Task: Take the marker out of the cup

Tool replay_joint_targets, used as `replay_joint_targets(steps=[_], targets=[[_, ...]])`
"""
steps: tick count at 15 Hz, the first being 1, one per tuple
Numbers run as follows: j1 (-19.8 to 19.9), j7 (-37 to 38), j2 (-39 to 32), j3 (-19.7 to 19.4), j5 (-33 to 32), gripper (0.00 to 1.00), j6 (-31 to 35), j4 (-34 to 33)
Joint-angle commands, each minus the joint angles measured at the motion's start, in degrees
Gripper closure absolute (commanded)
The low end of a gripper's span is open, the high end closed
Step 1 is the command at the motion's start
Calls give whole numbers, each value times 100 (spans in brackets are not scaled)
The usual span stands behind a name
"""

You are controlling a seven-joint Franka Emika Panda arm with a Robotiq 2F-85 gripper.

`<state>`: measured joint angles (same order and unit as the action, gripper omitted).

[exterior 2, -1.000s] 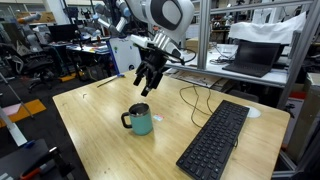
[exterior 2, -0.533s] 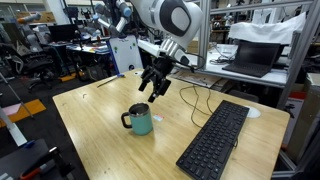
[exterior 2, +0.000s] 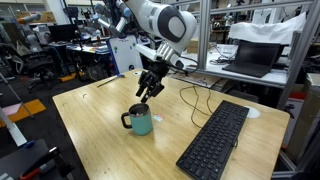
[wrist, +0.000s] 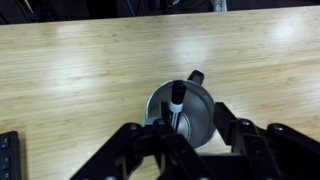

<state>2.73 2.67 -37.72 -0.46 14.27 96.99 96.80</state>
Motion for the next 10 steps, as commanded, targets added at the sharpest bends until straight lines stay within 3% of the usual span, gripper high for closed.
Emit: replay_joint_targets(steps=[1, 10], targets=[[0, 168, -96, 55, 112, 48, -201, -119], [-15, 233, -371, 127, 358, 48, -129, -12]])
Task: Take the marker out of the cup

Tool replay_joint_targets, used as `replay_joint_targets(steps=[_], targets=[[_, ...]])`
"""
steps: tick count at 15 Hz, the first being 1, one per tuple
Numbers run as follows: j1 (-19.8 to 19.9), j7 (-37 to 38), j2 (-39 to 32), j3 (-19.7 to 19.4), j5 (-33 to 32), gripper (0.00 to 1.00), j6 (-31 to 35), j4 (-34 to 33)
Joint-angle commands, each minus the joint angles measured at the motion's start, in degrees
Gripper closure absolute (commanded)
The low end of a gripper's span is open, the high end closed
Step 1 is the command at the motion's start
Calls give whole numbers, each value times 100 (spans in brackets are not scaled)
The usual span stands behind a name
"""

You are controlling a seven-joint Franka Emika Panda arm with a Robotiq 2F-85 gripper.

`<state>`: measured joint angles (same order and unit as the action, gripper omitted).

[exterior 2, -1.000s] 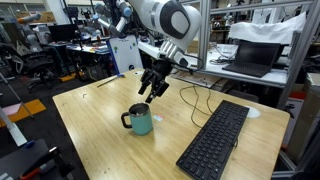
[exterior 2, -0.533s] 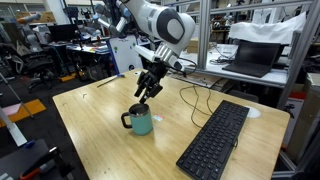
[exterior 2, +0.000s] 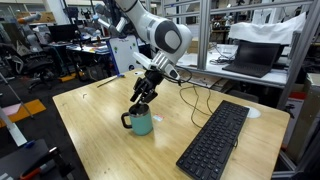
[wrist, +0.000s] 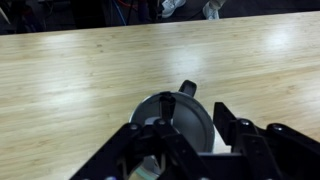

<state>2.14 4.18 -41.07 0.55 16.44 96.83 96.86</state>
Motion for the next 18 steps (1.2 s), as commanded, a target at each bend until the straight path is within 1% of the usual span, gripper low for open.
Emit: replay_joint_targets(steps=[1, 2, 3, 4, 5, 6, 7, 8, 12, 15, 16, 17, 18], targets=[[46, 96, -69, 19, 159, 50, -97, -7], [50, 103, -94, 17, 174, 52, -98, -5], [54, 125, -116, 7, 184, 49, -80, 5], [60, 143, -140, -1, 191, 51, -79, 8], [64, 179, -165, -13, 194, 48, -74, 2], [71, 200, -172, -24, 192, 49, -78, 0], [79, 225, -173, -33, 194, 47, -82, -5], [91, 248, -173, -43, 195, 49, -80, -6], [110, 302, -197, -73, 188, 50, -101, -23], [110, 317, -250, -68, 201, 55, -106, -12], [113, 317, -270, -66, 209, 58, -108, -9], [118, 318, -301, -65, 221, 56, -107, -10], [123, 318, -332, -66, 230, 57, -106, -9]])
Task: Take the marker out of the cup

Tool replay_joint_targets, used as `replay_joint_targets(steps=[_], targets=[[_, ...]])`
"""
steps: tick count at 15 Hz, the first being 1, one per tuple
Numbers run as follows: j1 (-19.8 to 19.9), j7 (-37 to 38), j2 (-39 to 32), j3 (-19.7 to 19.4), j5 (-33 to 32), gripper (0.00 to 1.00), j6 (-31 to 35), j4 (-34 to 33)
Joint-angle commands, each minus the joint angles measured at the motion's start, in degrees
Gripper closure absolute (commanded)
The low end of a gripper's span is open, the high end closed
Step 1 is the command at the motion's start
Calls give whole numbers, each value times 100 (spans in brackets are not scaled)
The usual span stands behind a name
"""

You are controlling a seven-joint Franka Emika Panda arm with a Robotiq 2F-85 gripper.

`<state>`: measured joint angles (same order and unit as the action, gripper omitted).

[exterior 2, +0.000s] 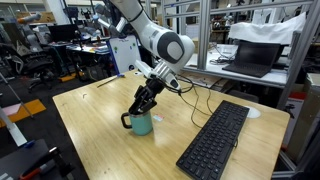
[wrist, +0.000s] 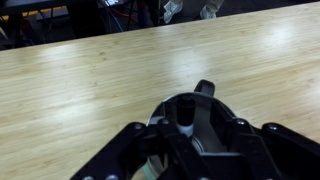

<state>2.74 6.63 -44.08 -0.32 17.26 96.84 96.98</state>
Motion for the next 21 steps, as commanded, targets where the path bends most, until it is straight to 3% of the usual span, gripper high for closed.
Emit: replay_joint_targets(steps=[1, 4, 6, 9, 16, 21], targets=[[64, 76, -54, 18, 153, 55, -109, -20], [70, 78, -105, 20, 162, 57, -116, -31], [69, 84, -140, 18, 155, 82, -125, -51], [90, 77, -133, 12, 164, 98, -119, -49], [150, 151, 178, 9, 290, 95, -330, -13], [158, 545, 787, -68, 381, 95, -1302, -213]])
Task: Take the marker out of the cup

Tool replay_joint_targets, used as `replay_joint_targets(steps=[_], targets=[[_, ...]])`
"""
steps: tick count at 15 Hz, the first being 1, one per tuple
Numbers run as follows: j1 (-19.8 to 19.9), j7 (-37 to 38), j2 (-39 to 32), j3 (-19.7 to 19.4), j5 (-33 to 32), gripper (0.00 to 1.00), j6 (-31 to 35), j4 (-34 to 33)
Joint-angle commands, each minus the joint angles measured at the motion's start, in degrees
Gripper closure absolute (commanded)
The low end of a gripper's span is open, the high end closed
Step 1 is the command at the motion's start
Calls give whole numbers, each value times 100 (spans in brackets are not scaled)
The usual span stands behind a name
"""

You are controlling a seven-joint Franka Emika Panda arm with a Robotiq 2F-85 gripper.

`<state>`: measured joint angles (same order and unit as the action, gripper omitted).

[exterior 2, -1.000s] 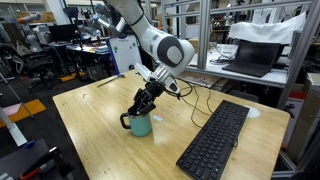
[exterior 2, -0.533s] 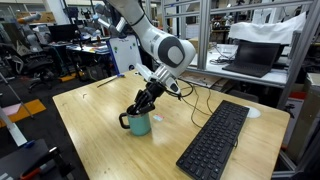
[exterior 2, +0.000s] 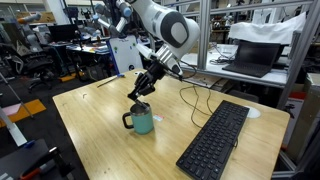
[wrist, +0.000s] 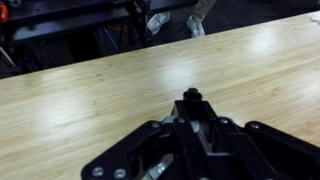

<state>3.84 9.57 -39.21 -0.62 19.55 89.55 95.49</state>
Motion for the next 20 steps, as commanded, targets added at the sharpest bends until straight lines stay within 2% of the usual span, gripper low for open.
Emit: replay_joint_targets(steps=[1, 4, 6, 11, 17, 20], targets=[[57, 341, 426, -63, 153, 95, -898, -170], [-13, 564, 745, -137, 119, 95, -1374, -400], [-161, 427, 877, -97, -58, 95, -1132, -463], [-719, 283, 863, 107, -350, 95, 385, -242], [-1227, 522, 678, 372, -146, 95, 3347, 644], [-1360, 712, 357, 402, -264, 95, 4045, 836]])
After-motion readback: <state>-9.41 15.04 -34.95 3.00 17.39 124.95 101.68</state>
